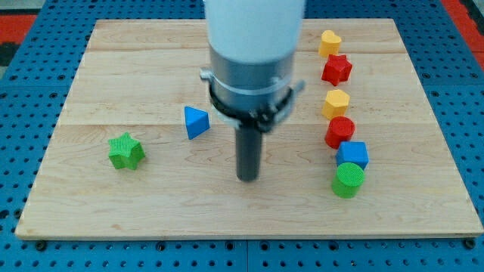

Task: Place the blue triangle above the yellow heart

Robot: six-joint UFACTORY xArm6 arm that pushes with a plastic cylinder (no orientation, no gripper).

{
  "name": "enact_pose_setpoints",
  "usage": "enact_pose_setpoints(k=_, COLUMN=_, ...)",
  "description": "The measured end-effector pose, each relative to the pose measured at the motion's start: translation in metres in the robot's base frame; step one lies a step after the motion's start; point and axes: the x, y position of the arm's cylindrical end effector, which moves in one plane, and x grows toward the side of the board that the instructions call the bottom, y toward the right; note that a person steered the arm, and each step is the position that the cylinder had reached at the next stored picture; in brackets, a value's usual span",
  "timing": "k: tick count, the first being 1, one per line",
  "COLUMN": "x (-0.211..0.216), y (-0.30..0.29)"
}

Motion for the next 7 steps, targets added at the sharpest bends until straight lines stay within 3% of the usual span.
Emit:
enact_pose_setpoints(k=1, x=-0.058, y=-0.013)
enact_pose_setpoints(k=3, x=-0.039, y=-0.059)
enact_pose_setpoints(k=7, x=-0.191, y=-0.110)
